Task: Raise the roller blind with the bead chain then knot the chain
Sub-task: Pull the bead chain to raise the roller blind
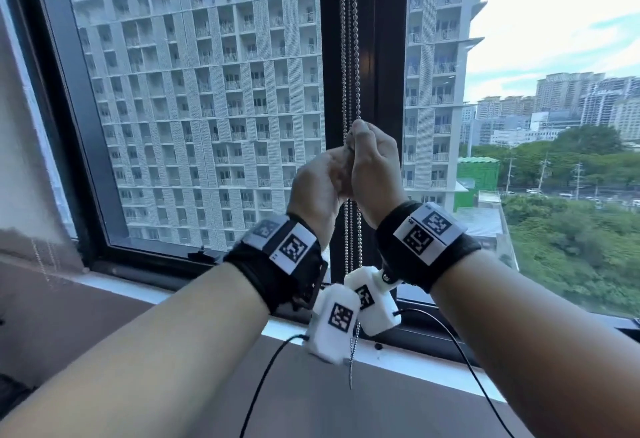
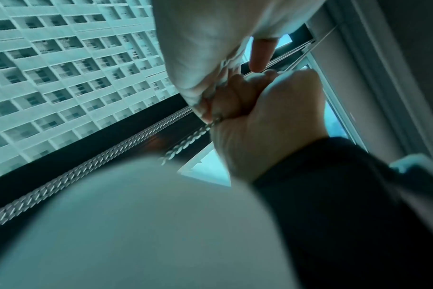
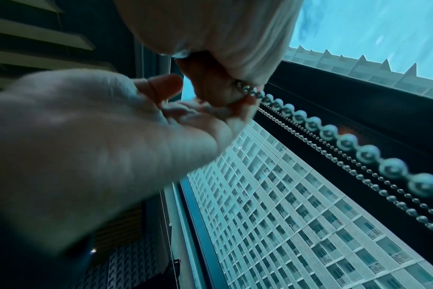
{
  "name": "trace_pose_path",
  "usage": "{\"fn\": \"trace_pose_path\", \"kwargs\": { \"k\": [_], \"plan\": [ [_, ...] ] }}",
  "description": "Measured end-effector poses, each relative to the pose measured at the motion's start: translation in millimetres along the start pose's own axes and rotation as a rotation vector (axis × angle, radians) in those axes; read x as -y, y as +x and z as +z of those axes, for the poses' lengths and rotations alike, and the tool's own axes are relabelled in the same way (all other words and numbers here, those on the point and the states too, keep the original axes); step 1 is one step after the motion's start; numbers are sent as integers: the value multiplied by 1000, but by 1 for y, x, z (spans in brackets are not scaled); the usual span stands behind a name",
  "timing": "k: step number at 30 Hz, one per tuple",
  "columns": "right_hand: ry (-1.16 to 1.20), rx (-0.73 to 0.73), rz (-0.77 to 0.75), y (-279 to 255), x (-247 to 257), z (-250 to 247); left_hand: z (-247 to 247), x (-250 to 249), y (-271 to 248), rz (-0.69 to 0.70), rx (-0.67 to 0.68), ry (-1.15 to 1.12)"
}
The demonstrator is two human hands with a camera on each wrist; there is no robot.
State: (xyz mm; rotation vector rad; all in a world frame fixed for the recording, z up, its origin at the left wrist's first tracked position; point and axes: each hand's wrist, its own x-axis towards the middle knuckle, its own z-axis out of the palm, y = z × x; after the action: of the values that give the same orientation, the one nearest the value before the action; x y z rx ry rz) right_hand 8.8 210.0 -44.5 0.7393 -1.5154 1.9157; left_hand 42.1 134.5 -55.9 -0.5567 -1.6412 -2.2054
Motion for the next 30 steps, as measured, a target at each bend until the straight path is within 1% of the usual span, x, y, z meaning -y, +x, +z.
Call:
{"fn": "trace_pose_path", "kwargs": {
  "k": [3,6,10,15,21,24,28,30],
  "plan": [
    [47,42,-13,-2,2,1,6,-20,12,18,-21,43],
    [94,56,-2,-4,7,2,15,-45,22,42,31,90],
    [19,34,23,-7,6,3,28,-67,29,99,77,90],
    [95,57,-27,-7,4,5,35,-64,29,112,59,46],
    [94,62,-72,-11,0,7,35,-66,29,111,33,30],
    [124,68,-82,-13,0,8,35,-65,27,112,25,43],
    [60,67,-72,-12,1,5,37,-67,27,94,4,63],
    [58,73,-54,-10,0,4,37,-67,27,96,17,72]
  ]
}}
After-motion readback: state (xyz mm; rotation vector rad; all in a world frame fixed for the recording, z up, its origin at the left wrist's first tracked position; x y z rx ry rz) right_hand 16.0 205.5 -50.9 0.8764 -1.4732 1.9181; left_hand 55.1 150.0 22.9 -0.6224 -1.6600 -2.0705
